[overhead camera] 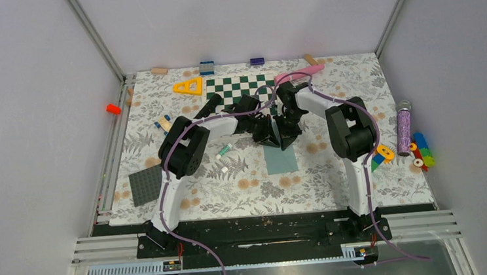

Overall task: Place the letter into the envelope and seal it
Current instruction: Seal the envelope flap on the envelope.

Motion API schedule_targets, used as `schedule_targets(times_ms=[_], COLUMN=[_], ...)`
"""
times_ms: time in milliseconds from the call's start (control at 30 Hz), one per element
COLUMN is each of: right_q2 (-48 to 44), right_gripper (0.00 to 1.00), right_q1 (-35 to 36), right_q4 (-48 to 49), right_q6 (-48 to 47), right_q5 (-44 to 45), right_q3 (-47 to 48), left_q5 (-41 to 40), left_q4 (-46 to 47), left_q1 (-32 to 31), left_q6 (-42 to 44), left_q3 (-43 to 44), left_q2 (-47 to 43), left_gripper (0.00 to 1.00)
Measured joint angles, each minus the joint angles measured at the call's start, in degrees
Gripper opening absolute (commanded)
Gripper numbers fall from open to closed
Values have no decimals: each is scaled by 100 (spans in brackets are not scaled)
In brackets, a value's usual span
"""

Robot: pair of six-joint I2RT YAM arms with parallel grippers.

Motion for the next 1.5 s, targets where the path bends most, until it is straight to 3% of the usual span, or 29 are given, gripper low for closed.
schedule_targets(times_ms=[300, 467, 533, 567, 600, 633, 800, 867, 900, 967, 1000, 1200, 1500], right_q2=[-155, -682, -1060, -1307, -1569, -1821, -3195, -3397, -3370, -3141, -2957, -1650, -789], right_gripper=[0, 16, 29, 48, 75, 97, 100, 90, 74, 20, 3, 0, 0], right_q1=[-66, -105, -144, -188, -249, -326, -927, -1172, -1298, -1462, -1521, -1626, -1576], right_q4=[308, 772, 977, 1071, 1161, 1250, 2258, 2618, 2809, 3123, 3311, 4017, 3851], right_q6=[74, -129, -195, -225, -264, -271, -348, -234, -140, 81, 243, 1460, 2052], right_q5=[-269, -304, -302, -306, -313, -328, -811, -1193, -1414, -1803, -2035, -2887, -2669], right_q3=[-282, -859, -1088, -1207, -1307, -1392, -2238, -2514, -2605, -2693, -2717, -2535, -1967], left_q5=[-195, -190, -177, -164, -146, -131, -4, 33, 57, 120, 160, 343, 442], left_q4=[-280, -291, -282, -273, -262, -247, -140, -122, -111, -85, -68, 26, 76], left_q1=[-55, -55, -52, -52, -52, -50, -28, -20, -15, 2, 9, 44, 63], left_q6=[22, -15, -15, -15, -20, -20, -37, -39, -39, -42, -44, -39, -39], left_q3=[162, 175, 175, 175, 175, 173, 149, 149, 149, 149, 149, 149, 146], left_q2=[13, 24, 28, 33, 35, 39, 68, 81, 90, 111, 122, 181, 212], left_gripper=[0, 0, 0, 0, 0, 0, 0, 0, 0, 0, 0, 0, 0])
